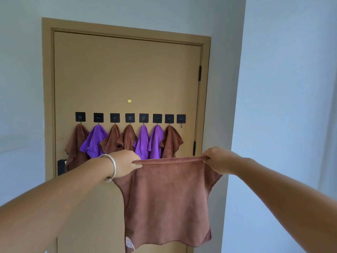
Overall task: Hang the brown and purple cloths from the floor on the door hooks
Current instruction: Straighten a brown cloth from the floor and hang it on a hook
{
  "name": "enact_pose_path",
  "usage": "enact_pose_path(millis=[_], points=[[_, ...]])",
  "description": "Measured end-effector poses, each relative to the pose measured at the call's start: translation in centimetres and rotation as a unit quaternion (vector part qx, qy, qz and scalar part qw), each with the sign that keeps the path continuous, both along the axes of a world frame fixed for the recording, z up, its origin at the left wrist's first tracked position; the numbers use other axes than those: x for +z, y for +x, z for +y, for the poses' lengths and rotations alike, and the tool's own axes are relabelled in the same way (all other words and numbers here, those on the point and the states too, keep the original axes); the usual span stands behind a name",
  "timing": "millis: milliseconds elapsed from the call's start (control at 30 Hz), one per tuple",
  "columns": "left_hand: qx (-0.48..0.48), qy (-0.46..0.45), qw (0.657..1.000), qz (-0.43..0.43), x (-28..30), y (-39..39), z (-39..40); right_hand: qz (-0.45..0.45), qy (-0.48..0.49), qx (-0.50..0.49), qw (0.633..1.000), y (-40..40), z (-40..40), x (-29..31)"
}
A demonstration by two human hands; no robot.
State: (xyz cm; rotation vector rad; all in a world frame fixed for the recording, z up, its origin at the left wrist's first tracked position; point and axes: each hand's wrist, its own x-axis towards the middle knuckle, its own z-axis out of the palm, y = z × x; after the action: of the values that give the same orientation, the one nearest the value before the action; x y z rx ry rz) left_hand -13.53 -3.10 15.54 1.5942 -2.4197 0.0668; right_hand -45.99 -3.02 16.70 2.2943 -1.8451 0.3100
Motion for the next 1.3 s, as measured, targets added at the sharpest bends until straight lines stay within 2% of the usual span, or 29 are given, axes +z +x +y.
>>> enact_pose_path(millis=[167,433,633,800,867,933,1033,1133,1267,1300], points=[[-0.021,-0.035,0.999,0.028,0.0,-1.5,-7.4,-0.004,-0.025,0.005,1.0,-1.4,-8.1,-0.2],[-0.018,-0.091,0.995,0.047,1.0,-5.9,-19.8,-0.072,-0.04,-0.004,0.997,-4.6,-21.8,0.0],[-0.036,-0.132,0.99,0.027,0.2,-8.3,-28.7,-0.106,-0.099,-0.013,0.989,-6.2,-30.3,-0.3],[-0.034,-0.171,0.985,0.015,0.9,-10.2,-35.5,-0.139,-0.179,0.021,0.974,-6.8,-36.4,0.3],[-0.073,-0.19,0.979,-0.008,1.3,-10.6,-37.9,-0.135,-0.199,0.027,0.97,-6.7,-38.3,0.3],[-0.141,-0.207,0.966,-0.068,1.7,-11.0,-40.6,-0.12,-0.201,0.023,0.972,-6.9,-40.2,0.3],[-0.191,-0.212,0.947,-0.146,2.9,-11.6,-45.3,0.0,-0.224,0.071,0.972,-7.0,-42.9,1.2],[-0.175,-0.195,0.961,-0.086,4.3,-12.4,-49.2,0.114,-0.258,0.116,0.952,-6.9,-45.5,2.6],[-0.133,-0.234,0.963,-0.001,4.8,-13.4,-52.6,0.11,-0.308,0.093,0.941,-6.8,-48.8,2.9],[-0.123,-0.239,0.963,0.013,4.9,-13.6,-53.1,0.075,-0.305,0.069,0.947,-6.8,-49.4,2.9]])
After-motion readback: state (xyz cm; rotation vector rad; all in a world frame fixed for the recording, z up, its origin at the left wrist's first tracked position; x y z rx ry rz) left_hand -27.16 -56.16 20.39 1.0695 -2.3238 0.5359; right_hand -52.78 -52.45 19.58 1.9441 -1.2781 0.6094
